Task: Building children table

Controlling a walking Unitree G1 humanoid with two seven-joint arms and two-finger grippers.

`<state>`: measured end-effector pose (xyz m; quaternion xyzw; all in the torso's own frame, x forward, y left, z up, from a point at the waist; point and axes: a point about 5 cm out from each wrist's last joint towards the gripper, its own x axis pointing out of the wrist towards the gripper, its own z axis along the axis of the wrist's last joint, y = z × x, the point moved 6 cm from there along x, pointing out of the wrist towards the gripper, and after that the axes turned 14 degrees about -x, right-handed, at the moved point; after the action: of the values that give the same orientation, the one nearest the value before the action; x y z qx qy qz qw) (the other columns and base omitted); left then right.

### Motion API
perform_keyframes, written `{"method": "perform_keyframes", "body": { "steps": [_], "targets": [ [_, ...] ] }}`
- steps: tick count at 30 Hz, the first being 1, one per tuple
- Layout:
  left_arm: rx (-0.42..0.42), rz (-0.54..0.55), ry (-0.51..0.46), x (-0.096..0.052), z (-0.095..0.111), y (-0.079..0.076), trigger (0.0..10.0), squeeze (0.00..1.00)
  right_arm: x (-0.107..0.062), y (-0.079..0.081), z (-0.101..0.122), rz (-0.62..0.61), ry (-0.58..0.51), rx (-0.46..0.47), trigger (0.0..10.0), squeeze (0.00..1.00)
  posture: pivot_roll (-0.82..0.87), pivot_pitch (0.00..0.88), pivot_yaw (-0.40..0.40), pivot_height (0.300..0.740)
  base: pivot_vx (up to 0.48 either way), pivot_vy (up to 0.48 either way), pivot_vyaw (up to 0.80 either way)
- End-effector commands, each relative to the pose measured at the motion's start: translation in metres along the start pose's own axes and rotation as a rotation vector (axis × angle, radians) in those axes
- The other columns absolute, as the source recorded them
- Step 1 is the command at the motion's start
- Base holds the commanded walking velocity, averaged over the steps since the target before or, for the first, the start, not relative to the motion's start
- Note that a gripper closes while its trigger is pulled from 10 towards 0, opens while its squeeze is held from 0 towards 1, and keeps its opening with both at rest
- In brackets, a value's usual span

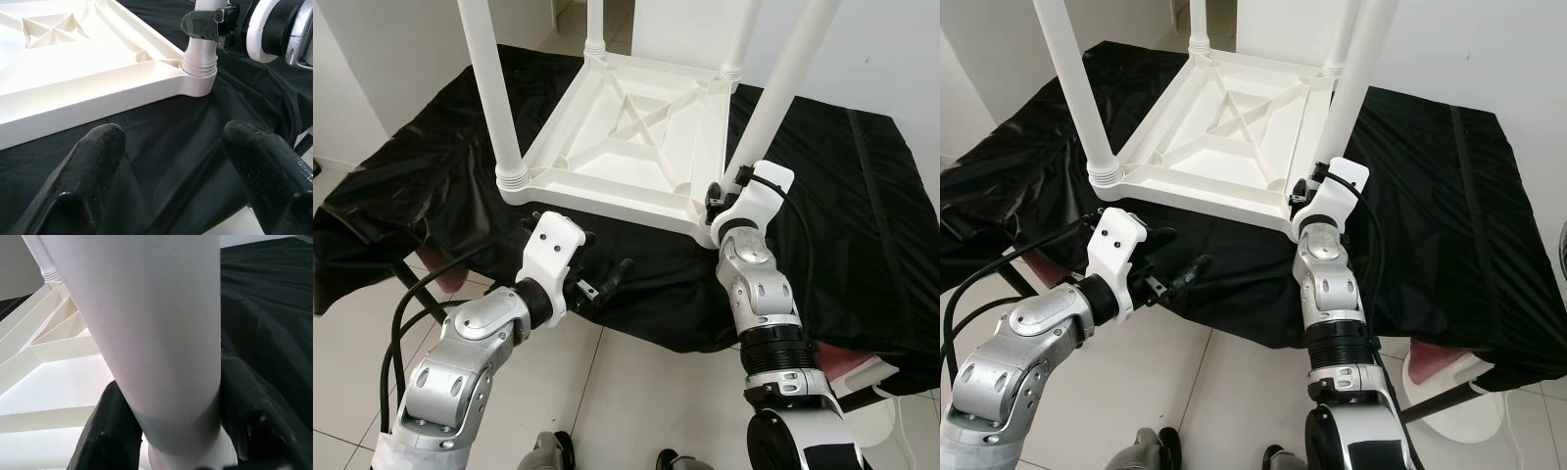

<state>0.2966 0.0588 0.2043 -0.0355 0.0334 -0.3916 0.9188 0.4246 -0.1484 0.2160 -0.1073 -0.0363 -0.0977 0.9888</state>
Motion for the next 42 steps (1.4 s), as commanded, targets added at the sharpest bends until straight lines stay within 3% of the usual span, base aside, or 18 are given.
{"method": "perform_keyframes", "body": {
  "steps": [1,2,3,4,7,9,10,13,14,15,19,25,31,32,36,37,42],
  "targets": [
    [-0.002,0.029,-0.001,0.000,-0.002,0.002,10.0,0.00,-0.001,-0.002,-0.007,0.006,0.020,-0.045,0.3,0.00,-0.03,0.183,0.006,0.740,0.000,0.000,0.00],
    [-0.002,0.031,0.000,0.000,-0.002,0.002,10.0,0.00,-0.003,0.010,-0.004,0.075,0.001,-0.080,10.0,0.00,-0.03,0.180,0.004,0.740,0.000,0.000,0.00],
    [-0.002,0.031,0.000,0.000,-0.002,0.002,10.0,0.00,-0.004,0.012,-0.004,0.083,-0.002,-0.087,10.0,0.00,-0.03,0.180,0.004,0.740,0.000,0.000,0.00],
    [-0.001,0.031,0.000,0.000,-0.002,0.002,10.0,0.00,-0.006,0.020,0.002,0.137,-0.041,-0.094,10.0,1.00,-0.03,0.180,0.006,0.740,0.000,0.000,0.00],
    [0.000,0.030,0.000,-0.001,-0.002,0.002,10.0,0.00,-0.011,0.030,0.025,0.216,-0.191,-0.164,10.0,1.00,-0.03,0.179,0.006,0.740,0.000,0.000,0.00],
    [0.000,0.030,-0.001,-0.001,-0.002,0.002,10.0,0.00,-0.011,0.030,0.028,0.216,-0.209,-0.170,10.0,1.00,-0.03,0.179,0.006,0.740,0.000,0.000,0.00],
    [0.000,0.029,0.000,-0.001,-0.002,0.002,10.0,0.00,-0.014,0.029,0.040,0.221,-0.271,-0.165,10.0,0.00,-0.03,0.176,0.008,0.740,0.000,0.000,0.00],
    [0.001,0.029,0.000,-0.001,-0.002,0.002,10.0,0.00,-0.016,0.028,0.051,0.221,-0.325,-0.161,10.0,0.00,-0.03,0.174,0.009,0.740,0.000,0.000,0.00],
    [0.004,0.028,0.001,-0.001,-0.002,0.002,10.0,0.00,-0.024,0.022,0.077,0.224,-0.442,-0.130,10.0,0.00,-0.03,0.174,0.010,0.740,0.000,0.000,0.00],
    [0.005,0.026,0.002,-0.001,-0.002,0.002,10.0,0.00,-0.028,0.018,0.087,0.215,-0.486,-0.116,10.0,0.00,-0.03,0.174,0.012,0.740,0.000,0.000,0.00],
    [0.005,0.026,0.002,-0.001,-0.002,0.001,10.0,0.00,-0.032,0.014,0.094,0.201,-0.521,-0.115,10.0,0.00,-0.03,0.174,0.012,0.740,0.000,0.000,0.00],
    [0.004,0.021,0.004,-0.001,-0.002,0.001,10.0,0.00,-0.049,-0.006,0.113,0.155,-0.614,-0.124,10.0,0.00,-0.03,0.179,0.011,0.740,0.000,0.000,0.00],
    [0.006,0.015,0.014,-0.002,-0.005,-0.001,10.0,0.00,-0.062,-0.013,0.098,0.163,-0.579,-0.137,10.0,0.00,-0.04,0.181,0.010,0.740,0.000,0.000,0.00],
    [0.010,0.016,0.026,-0.004,-0.010,-0.002,10.0,0.00,-0.072,-0.015,0.082,0.177,-0.547,-0.164,10.0,0.00,-0.04,0.182,0.012,0.740,0.000,0.000,0.00],
    [0.010,0.039,0.023,-0.006,-0.013,-0.001,10.0,0.00,-0.080,-0.018,0.063,0.190,-0.500,-0.182,10.0,0.00,-0.04,0.182,0.013,0.740,0.000,0.000,0.00],
    [0.000,0.060,0.014,-0.009,-0.014,0.000,10.0,0.00,-0.086,-0.021,0.049,0.197,-0.465,-0.194,10.0,0.00,-0.05,0.180,0.017,0.740,0.000,0.000,0.00],
    [-0.025,0.108,0.008,-0.015,-0.018,0.004,10.0,0.00,-0.097,-0.020,0.028,0.235,-0.419,-0.224,10.0,0.00,-0.06,0.176,0.025,0.740,0.000,0.000,0.00]
  ]
}}
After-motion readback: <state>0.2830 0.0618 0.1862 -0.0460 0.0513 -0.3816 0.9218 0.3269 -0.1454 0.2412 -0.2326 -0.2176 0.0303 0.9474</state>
